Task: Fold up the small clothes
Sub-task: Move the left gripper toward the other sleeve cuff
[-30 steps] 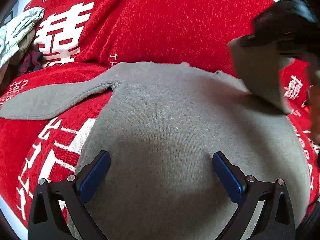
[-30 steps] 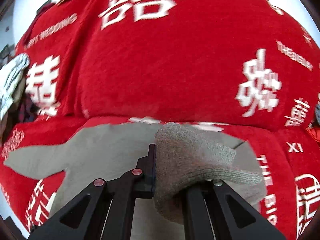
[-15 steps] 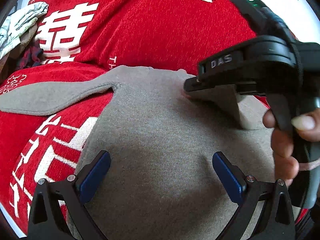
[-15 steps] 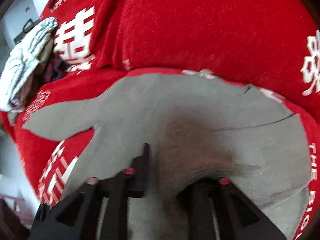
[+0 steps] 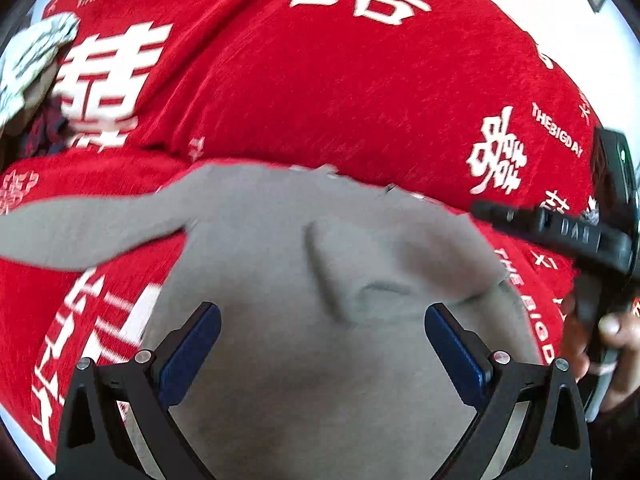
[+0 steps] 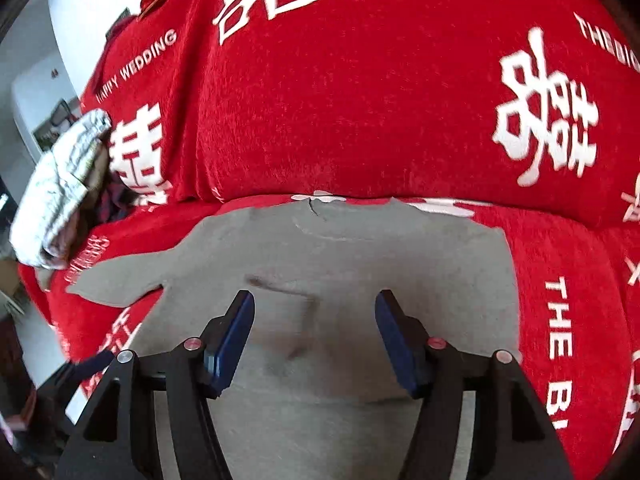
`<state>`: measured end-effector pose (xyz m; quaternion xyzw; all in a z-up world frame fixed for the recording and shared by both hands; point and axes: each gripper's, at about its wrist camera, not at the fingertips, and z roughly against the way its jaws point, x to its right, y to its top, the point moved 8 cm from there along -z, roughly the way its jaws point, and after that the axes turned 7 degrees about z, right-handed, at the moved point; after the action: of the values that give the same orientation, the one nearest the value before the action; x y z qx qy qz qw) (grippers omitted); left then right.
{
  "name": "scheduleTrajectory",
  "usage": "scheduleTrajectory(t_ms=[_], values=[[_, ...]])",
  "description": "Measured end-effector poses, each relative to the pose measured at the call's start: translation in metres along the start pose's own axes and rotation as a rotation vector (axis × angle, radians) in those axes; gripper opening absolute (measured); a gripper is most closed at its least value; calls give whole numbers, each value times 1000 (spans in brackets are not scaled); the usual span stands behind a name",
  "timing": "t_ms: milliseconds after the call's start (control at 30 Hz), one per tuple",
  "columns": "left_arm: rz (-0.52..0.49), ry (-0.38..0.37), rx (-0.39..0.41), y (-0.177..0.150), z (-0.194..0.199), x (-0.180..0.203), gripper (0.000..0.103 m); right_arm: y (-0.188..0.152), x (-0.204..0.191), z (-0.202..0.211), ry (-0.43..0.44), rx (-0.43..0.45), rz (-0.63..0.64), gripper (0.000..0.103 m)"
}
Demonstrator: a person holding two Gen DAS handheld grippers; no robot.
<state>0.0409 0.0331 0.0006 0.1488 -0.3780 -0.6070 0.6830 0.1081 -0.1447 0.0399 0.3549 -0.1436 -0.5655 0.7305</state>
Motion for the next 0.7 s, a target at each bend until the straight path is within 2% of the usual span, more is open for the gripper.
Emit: scheduleTrajectory(t_ms=[100,167,267,367,433,533,600,667,700], values=[[-30,-45,-31,-1,-5,30,102,-9,27,-2,-63,-4,-14,67],[-58,-67,-63,-5,-12,48,102,-19,45,-13,-69,-43,-55,67],[-131,-133,-152,-20,-37,85,102,-29,65,-40,-63,-112,-88,67],[-163,-130,-220,-25,-68,98,102,-29,89,-66,-105,-154,-103,67],[-133,-103,-256,-19,-89,91,102,-28,113,-75,-140,-158,-148,66],[-46,-17,-249,-2,-105,56,102,-25,139,-78,-191,-150,-209,66],[62,24,-243,9,-107,21,102,-23,142,-72,-211,-131,-230,66],[163,59,-212,20,-100,-10,102,-24,132,-61,-268,-110,-196,67],[192,72,-195,24,-96,-20,102,-25,124,-58,-267,-99,-179,67]])
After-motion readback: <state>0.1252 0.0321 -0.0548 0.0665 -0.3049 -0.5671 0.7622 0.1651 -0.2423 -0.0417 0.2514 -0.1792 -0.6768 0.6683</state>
